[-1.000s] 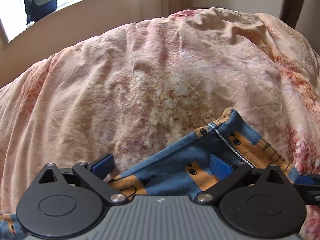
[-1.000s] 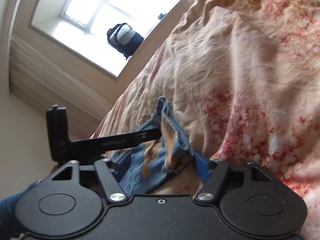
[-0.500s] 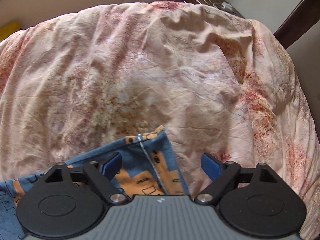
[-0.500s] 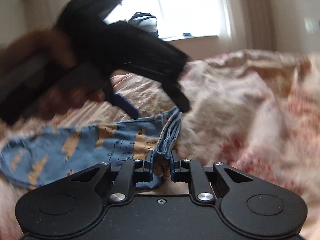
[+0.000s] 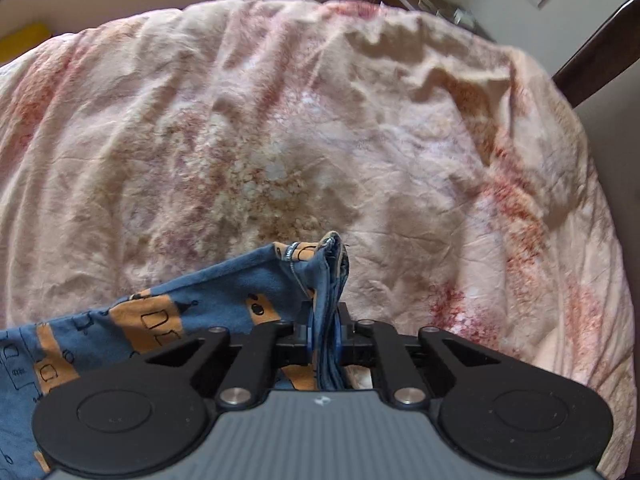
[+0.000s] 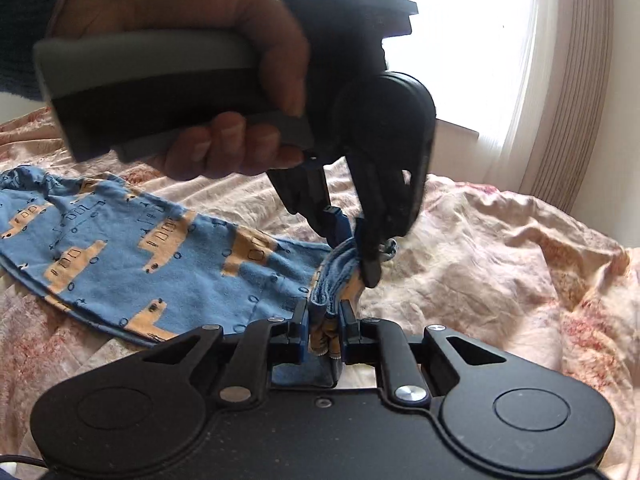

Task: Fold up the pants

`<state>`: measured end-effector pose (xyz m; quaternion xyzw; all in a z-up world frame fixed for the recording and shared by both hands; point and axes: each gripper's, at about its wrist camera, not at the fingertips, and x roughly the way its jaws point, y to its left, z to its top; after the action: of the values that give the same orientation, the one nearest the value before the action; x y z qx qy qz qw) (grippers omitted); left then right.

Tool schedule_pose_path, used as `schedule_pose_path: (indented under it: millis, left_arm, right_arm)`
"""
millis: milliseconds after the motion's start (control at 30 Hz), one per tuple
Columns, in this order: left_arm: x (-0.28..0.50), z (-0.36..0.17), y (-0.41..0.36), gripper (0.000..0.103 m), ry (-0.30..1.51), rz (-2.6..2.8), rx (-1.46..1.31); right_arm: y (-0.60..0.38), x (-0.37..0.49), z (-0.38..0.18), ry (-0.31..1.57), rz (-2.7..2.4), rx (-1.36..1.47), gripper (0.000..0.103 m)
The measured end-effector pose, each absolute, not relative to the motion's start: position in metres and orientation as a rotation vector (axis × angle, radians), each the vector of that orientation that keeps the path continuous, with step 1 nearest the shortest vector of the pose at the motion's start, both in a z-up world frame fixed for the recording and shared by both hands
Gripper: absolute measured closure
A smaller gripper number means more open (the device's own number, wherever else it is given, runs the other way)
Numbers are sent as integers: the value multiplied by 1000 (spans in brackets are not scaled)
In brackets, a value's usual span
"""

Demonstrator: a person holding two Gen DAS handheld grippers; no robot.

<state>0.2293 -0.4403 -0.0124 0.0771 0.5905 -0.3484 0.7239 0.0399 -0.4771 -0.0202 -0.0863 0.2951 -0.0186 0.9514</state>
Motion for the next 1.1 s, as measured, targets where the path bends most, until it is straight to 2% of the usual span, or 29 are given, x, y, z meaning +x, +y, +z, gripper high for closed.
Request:
schedule_pose_path:
  millis: [233, 467, 767, 933, 1100]
  left_arm:
    - [228, 20, -373, 93, 1244, -776, 58]
    - [238, 23, -289, 93, 1233, -725, -53]
    - [251, -31, -195, 93, 1273, -674, -182]
    - [258, -68, -158, 92, 1278, -698, -297]
    - [260, -83, -145, 91, 1263, -742, -388]
  right_arm:
    - [-432, 39, 5, 585, 60, -304, 89]
    - [-358, 50, 12, 598, 200, -534, 89]
    - [-263, 69, -24, 678, 348, -772, 89]
    - [-233, 82, -59, 735, 357, -766, 89]
    - [-228, 85, -66, 750, 353, -758, 87]
